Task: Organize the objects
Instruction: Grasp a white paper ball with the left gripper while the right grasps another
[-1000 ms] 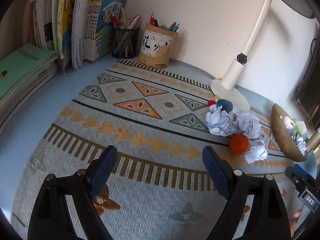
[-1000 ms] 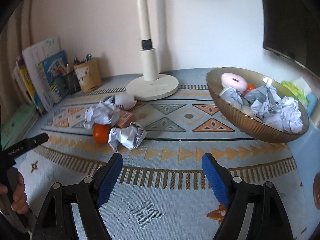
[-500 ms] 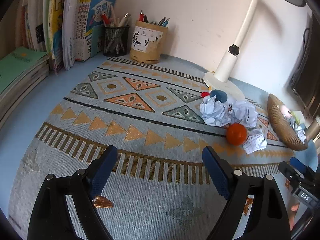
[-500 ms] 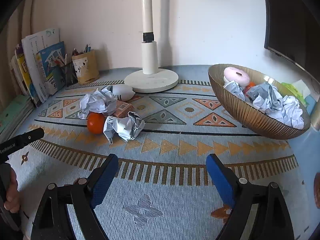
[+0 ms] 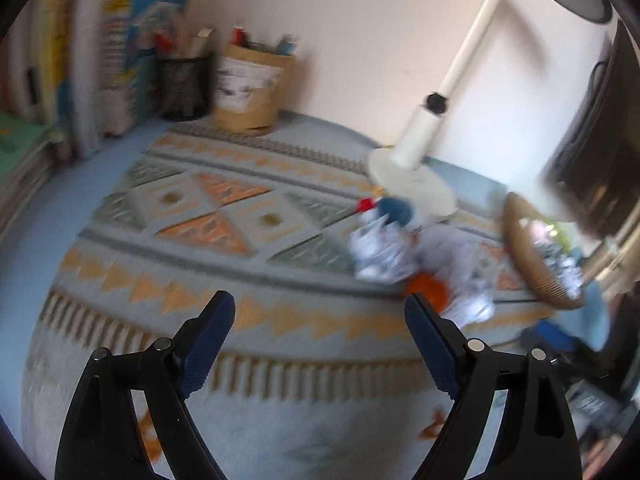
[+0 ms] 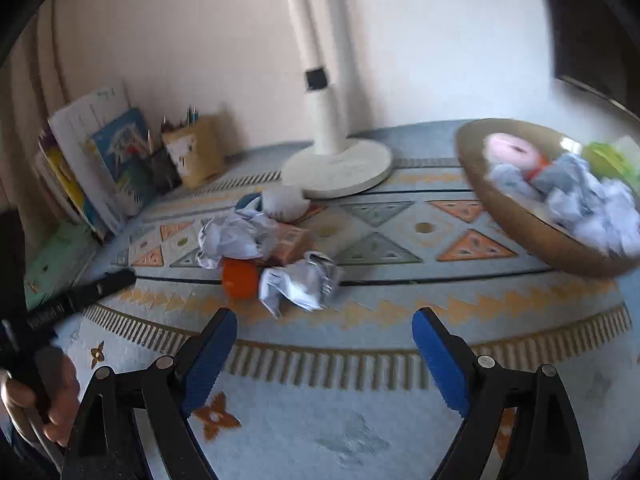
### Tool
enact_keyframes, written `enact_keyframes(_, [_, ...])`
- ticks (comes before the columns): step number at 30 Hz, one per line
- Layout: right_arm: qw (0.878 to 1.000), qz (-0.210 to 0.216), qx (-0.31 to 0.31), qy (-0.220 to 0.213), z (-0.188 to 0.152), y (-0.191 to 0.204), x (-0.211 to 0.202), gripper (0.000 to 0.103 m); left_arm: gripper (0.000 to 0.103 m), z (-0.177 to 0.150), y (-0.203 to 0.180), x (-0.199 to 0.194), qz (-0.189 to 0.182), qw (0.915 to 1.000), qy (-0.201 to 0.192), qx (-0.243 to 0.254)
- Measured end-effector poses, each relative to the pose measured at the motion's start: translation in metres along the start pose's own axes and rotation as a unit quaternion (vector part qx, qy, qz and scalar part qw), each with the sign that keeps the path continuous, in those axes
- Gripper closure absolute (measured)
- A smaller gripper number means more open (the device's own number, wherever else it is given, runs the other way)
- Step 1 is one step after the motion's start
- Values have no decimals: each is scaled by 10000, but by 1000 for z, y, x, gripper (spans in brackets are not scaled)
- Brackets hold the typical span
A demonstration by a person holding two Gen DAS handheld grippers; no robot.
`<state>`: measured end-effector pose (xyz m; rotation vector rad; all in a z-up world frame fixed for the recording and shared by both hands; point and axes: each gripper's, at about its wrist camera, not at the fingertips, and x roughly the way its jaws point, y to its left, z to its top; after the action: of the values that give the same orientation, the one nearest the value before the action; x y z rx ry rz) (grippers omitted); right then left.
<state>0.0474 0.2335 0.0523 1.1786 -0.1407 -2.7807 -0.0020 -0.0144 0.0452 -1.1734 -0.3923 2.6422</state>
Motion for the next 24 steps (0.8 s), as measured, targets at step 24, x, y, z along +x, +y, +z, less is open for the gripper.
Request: enact_keyframes(24, [9990, 416, 151, 1, 8, -9, 46, 52, 55, 23, -42, 76, -624, 9942, 452, 753])
